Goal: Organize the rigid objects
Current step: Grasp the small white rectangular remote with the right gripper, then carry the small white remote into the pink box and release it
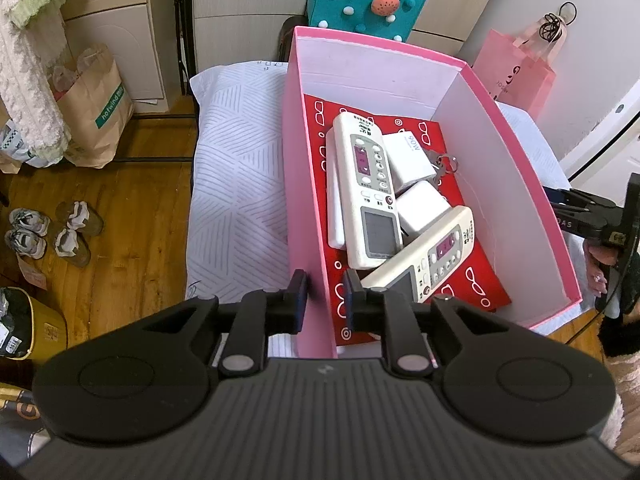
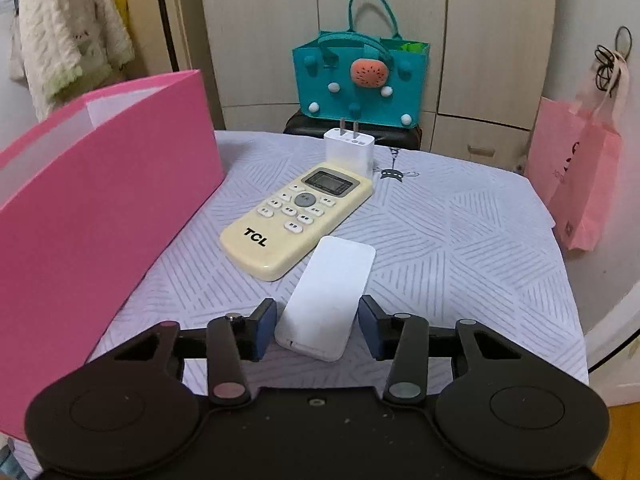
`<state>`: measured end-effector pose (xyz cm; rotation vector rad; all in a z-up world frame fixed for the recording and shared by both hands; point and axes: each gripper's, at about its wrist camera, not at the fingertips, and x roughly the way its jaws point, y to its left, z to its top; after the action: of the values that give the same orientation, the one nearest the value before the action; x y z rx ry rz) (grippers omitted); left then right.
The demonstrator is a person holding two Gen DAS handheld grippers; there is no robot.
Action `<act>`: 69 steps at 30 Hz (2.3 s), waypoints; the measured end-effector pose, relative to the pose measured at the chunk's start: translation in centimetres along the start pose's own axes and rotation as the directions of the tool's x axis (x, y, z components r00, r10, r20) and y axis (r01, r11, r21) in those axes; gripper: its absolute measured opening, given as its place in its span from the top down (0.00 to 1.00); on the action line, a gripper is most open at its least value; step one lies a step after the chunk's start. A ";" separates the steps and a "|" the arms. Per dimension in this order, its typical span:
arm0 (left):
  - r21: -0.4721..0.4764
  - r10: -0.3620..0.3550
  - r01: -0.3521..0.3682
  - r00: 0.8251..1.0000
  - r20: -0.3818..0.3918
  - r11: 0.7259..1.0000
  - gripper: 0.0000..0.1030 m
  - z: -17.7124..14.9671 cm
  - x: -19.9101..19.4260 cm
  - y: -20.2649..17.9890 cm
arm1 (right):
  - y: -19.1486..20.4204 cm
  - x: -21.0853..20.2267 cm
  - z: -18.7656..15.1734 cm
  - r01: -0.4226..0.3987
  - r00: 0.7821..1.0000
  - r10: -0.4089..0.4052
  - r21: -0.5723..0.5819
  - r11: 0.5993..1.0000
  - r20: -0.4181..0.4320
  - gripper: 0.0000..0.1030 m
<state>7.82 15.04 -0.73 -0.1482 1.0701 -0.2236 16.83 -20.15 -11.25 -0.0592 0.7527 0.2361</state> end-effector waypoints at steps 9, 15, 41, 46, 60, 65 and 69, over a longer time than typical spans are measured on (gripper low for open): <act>-0.008 0.017 -0.017 1.000 0.006 1.000 0.84 0.0 0.4 -0.1 | 0.6 -1.8 -1.2 -0.038 0.999 0.038 0.001 0.999 -0.012 0.53; -0.001 0.022 -0.022 1.000 0.012 1.000 0.84 -0.1 0.4 -0.2 | 1.7 -1.5 -1.1 0.006 1.000 -0.006 -0.019 1.000 -0.023 0.52; -0.020 -0.002 0.002 1.000 0.002 1.000 0.87 0.0 0.4 0.7 | 5.6 -8.1 3.0 -0.065 0.970 0.081 -0.076 0.995 0.230 0.97; -0.017 -0.003 0.003 1.000 0.010 1.000 0.87 -0.1 0.5 0.5 | 5.2 -6.4 3.6 -0.101 0.979 0.113 -0.079 0.992 0.167 0.91; -0.015 -0.013 0.013 1.000 0.007 1.000 0.87 -0.1 0.4 0.7 | 3.7 1.1 0.7 -0.041 0.998 0.054 -0.482 0.875 0.014 0.18; -0.017 -0.013 0.013 1.000 0.004 1.000 0.87 -0.3 0.4 0.7 | 2.1 2.4 2.0 -0.142 0.989 0.145 -0.399 0.906 -0.022 0.21; -0.022 -0.015 0.015 1.000 0.002 1.000 0.87 -0.3 0.4 0.7 | 1.4 1.8 1.7 -0.150 0.988 0.155 -0.369 0.917 -0.016 0.78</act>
<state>7.78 15.61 -1.35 -0.1764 1.0706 -0.2250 18.84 -18.20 -11.20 -0.3574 0.6922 0.5257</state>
